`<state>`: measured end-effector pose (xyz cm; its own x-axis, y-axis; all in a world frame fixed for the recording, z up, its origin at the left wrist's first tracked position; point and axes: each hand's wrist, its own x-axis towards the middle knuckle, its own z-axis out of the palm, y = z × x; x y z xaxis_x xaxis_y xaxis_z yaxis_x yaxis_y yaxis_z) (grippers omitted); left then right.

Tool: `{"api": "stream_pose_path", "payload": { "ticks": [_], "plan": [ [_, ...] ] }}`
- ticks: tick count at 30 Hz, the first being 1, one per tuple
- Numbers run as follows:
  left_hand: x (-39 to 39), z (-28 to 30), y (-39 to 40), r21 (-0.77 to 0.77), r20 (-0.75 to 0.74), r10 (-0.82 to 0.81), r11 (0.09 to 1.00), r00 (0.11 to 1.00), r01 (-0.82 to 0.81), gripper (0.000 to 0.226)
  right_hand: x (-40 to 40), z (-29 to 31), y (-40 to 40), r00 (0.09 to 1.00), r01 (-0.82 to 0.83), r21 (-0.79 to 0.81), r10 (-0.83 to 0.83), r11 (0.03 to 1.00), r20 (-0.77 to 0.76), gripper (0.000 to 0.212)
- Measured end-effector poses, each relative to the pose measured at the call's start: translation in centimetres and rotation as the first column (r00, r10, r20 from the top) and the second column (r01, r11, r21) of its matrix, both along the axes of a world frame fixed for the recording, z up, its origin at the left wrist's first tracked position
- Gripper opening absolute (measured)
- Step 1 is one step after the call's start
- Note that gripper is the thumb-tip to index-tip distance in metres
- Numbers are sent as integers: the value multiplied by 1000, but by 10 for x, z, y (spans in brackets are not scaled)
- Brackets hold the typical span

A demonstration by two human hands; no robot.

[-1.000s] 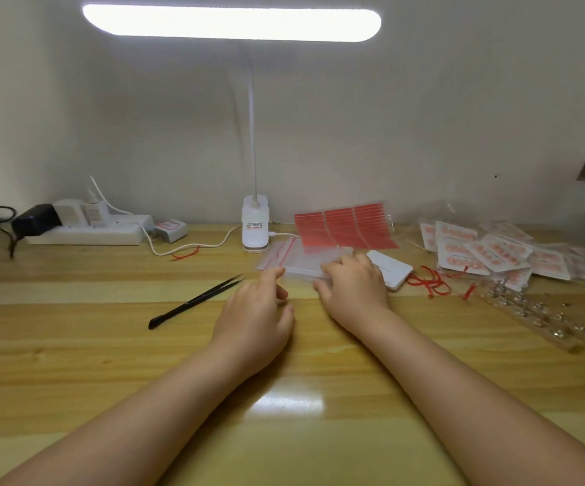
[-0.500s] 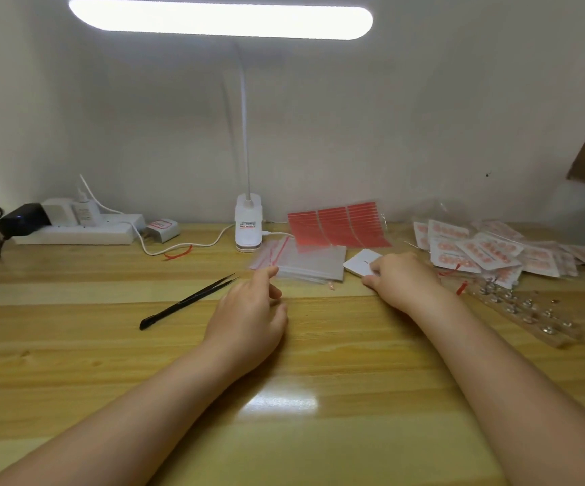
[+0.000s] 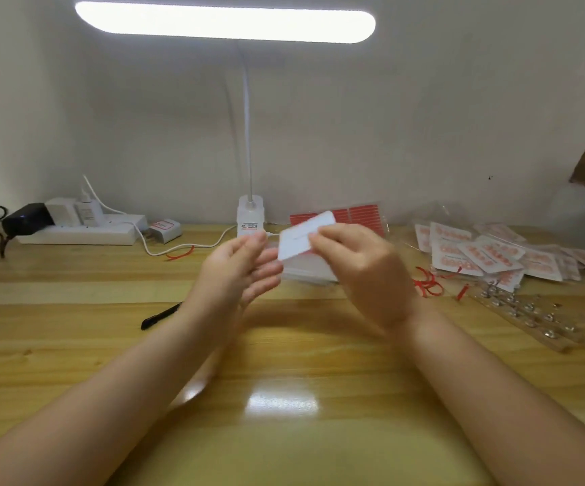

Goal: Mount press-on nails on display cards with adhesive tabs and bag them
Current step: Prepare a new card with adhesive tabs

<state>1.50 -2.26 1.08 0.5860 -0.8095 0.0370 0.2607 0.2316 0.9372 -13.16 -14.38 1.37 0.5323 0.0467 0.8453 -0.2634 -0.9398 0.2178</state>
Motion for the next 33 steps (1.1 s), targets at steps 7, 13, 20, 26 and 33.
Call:
{"api": "stream_pose_path", "payload": {
  "ticks": [7, 13, 20, 26, 33],
  "plan": [
    [9, 15, 10, -102, 97, 128, 988, 987, -118, 57, 6, 10, 26, 969, -233, 212, 208, 949, 134, 23],
    [10, 26, 15, -162, 305, 175, 978, 936, -130, 56, 14, 25, 35, 931, -363, 905, 53, 220, 361, 42],
    [16, 32, 19, -70, 683, 158, 986, 713, -151, 73, 0, 43, 29, 965, -104, 911, 261, 400, -4, 26],
    [13, 33, 19, -76, 697, 107, 994, 709, -75, 59, 2, 39, 29, 985, -145, 934, 141, 326, 103, 48],
    [-4, 12, 9, -38, 376, 107, 994, 920, -100, 64, 12, 19, 28, 925, -278, 943, 214, -183, 314, 24]
  ]
}}
